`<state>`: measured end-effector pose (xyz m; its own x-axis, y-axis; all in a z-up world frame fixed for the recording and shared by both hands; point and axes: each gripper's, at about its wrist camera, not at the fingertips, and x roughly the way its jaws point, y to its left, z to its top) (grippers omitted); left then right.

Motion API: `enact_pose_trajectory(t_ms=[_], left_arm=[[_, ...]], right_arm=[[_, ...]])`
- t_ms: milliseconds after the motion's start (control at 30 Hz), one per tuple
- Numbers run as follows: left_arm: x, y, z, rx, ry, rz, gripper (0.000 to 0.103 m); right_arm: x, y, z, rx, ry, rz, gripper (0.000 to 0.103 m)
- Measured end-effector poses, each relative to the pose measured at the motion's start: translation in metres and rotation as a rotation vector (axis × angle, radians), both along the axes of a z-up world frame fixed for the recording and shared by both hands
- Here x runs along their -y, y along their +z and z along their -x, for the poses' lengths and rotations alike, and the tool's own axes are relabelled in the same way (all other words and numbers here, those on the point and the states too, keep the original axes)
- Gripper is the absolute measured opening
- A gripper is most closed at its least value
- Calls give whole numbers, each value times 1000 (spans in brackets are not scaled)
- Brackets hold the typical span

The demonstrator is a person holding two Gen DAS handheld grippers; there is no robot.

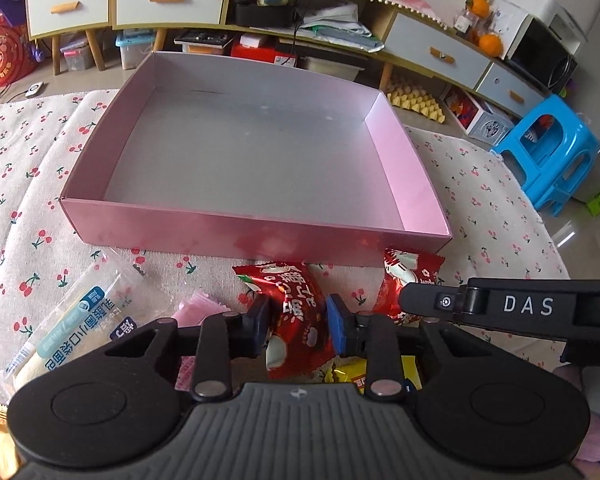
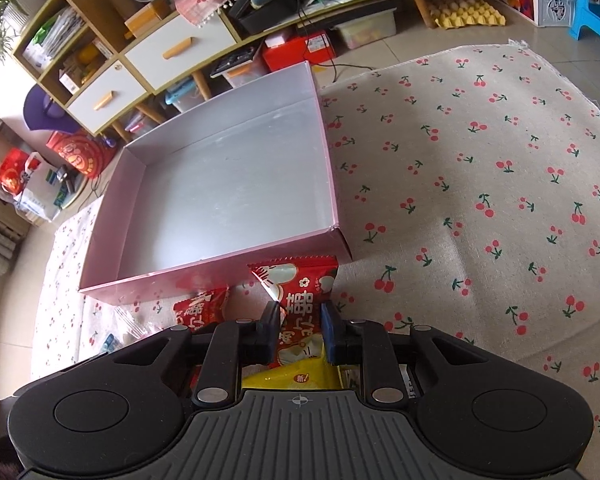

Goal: Organize snacks
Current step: 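Close the left gripper on its red candy while the right gripper closes on another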

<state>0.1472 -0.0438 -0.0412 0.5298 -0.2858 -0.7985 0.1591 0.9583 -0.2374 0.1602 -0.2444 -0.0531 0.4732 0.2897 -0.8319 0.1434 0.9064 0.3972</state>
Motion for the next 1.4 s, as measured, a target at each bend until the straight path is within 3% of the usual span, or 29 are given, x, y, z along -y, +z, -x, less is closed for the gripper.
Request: enact_pose_trajectory(t_ms=[133, 567, 633, 700, 833, 933, 1067, 1100, 1267, 1400], left_arm=[[0, 3, 3, 14, 0, -15, 24], [-8, 22, 9, 36, -12, 57, 23], [-9, 25, 10, 43, -15, 62, 23], [-11, 27, 10, 50, -14, 68, 23], [-14, 30, 9, 61, 1, 76, 23], [-18, 29, 9, 50, 18, 90, 23], [-17, 27, 7, 38, 23, 94, 23], [-16, 26, 8, 37, 24, 95, 23], [-13, 24, 7, 32, 21, 93, 23], [-15, 22, 8, 27, 22, 87, 23]], right_arm=[[0, 3, 1, 5, 0, 11, 21], [1, 19, 4, 35, -11, -28, 19], [1, 23, 5, 42, -10, -40, 17], [2, 26, 5, 50, -10, -50, 8], [2, 30, 5, 56, 7, -60, 9], [0, 26, 4, 51, 9, -42, 19], [1, 18, 1, 33, -1, -26, 53], [0, 16, 0, 28, -6, -12, 56], [-4, 2, -6, -5, 3, -29, 56], [-18, -9, -8, -23, 37, 15, 57]])
